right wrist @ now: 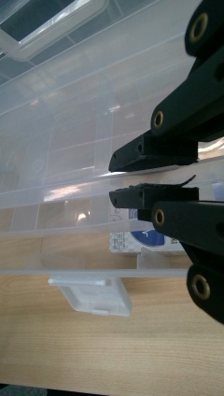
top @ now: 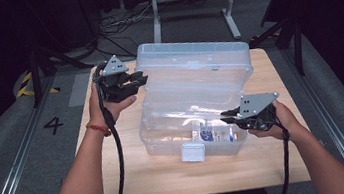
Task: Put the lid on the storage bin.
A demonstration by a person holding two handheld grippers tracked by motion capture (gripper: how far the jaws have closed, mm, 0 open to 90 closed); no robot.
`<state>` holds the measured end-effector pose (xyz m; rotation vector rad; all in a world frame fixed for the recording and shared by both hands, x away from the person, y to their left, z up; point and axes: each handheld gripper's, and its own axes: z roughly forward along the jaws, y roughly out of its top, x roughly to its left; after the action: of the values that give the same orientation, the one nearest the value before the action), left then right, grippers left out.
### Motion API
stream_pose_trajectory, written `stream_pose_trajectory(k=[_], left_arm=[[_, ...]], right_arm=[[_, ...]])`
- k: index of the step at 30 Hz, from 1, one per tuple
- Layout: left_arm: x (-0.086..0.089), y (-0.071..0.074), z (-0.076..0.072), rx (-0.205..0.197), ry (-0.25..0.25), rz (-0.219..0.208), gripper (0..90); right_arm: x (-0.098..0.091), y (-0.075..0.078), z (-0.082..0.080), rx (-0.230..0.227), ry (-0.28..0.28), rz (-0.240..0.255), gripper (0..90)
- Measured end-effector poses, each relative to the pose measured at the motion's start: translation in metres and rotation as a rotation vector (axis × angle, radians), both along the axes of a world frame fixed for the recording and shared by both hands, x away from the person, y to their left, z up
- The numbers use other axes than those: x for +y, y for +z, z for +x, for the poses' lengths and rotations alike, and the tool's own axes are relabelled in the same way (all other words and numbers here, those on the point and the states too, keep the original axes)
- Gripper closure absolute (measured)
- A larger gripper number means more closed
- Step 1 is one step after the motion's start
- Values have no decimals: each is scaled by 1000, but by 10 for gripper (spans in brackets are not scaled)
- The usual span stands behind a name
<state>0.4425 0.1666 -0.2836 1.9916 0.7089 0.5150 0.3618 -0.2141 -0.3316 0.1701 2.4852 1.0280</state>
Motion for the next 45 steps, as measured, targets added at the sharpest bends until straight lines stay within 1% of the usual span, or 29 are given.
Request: stream_pose_trajectory(k=[2, 3, 5, 6, 7, 9, 11, 12, 17, 19, 20, 22, 24, 26, 27, 28, 29, 30, 31, 34, 37, 38, 40, 42, 43, 44, 45], left_arm=[[0, 0, 0, 0, 5, 3, 805], [1, -1, 0, 8, -5, -3, 806], [0, -1, 0, 5, -7, 12, 813], [0, -1, 0, 5, -7, 12, 814], [-1, -1, -1, 8, -14, 20, 816], [-1, -2, -1, 8, -22, 26, 824], [-1, -2, -3, -3, -23, 40, 828], [-1, -3, -4, 0, -33, 32, 828], [1, -4, -5, 1, -45, 37, 845], [2, -6, -7, 1, -49, 40, 857], [3, -8, -8, 1, -46, 46, 869], [4, -9, -9, 1, -48, 51, 887], [6, -10, -11, -7, -51, 54, 890], [7, -13, -12, 0, -59, 51, 893], [7, -13, -12, 0, -59, 51, 893], [8, -13, -13, -4, -63, 60, 893], [8, -14, -13, -2, -61, 58, 894], [8, -15, -14, -6, -65, 67, 894], [8, -15, -15, -4, -65, 66, 894], [9, -17, -17, -8, -70, 67, 894], [10, -18, -19, -17, -73, 83, 894], [10, -19, -19, -17, -80, 83, 894], [11, -20, -21, -21, -83, 86, 894], [11, -21, -22, -23, -86, 88, 894], [11, -21, -23, -26, -89, 96, 894], [11, -22, -24, -25, -89, 93, 894], [12, -23, -25, -28, -90, 101, 894]], right_arm=[[-1, -1, -2, -7, -9, 2, 808], [-1, -2, -2, -7, -12, 4, 806], [-3, -3, -4, -10, -15, 11, 801], [-3, -3, -4, -10, -15, 11, 801], [-5, -4, -5, -5, -24, 15, 794], [-7, -5, -6, 2, -20, 19, 775], [-9, -5, -6, 14, -22, 27, 760], [-9, -5, -7, 15, -21, 28, 758], [-13, -7, -9, 23, -29, 39, 718], [-15, -8, -10, 26, -35, 49, 704], [-18, -9, -12, 26, -46, 62, 679], [-22, -9, -15, 26, -66, 78, 670], [-26, -8, -17, 29, -69, 100, 659], [-32, -6, -21, 33, -81, 125, 641], [-32, -6, -21, 33, -81, 125, 641], [-35, -6, -23, 37, -83, 133, 627], [-38, -6, -25, 37, -83, 145, 606], [-40, -7, -27, 37, -79, 157, 606], [-42, -7, -29, 37, -80, 165, 604], [-48, -6, -33, 28, -91, 187, 581], [-52, -6, -37, 6, -115, 209, 577], [-54, -7, -37, -3, -118, 212, 578], [-56, -8, -37, -1, -123, 221, 570], [-59, -9, -38, 6, -132, 216, 554], [-61, -10, -38, 7, -136, 214, 546], [-62, -11, -38, 12, -138, 215, 537], [-64, -12, -39, 16, -139, 213, 527]])
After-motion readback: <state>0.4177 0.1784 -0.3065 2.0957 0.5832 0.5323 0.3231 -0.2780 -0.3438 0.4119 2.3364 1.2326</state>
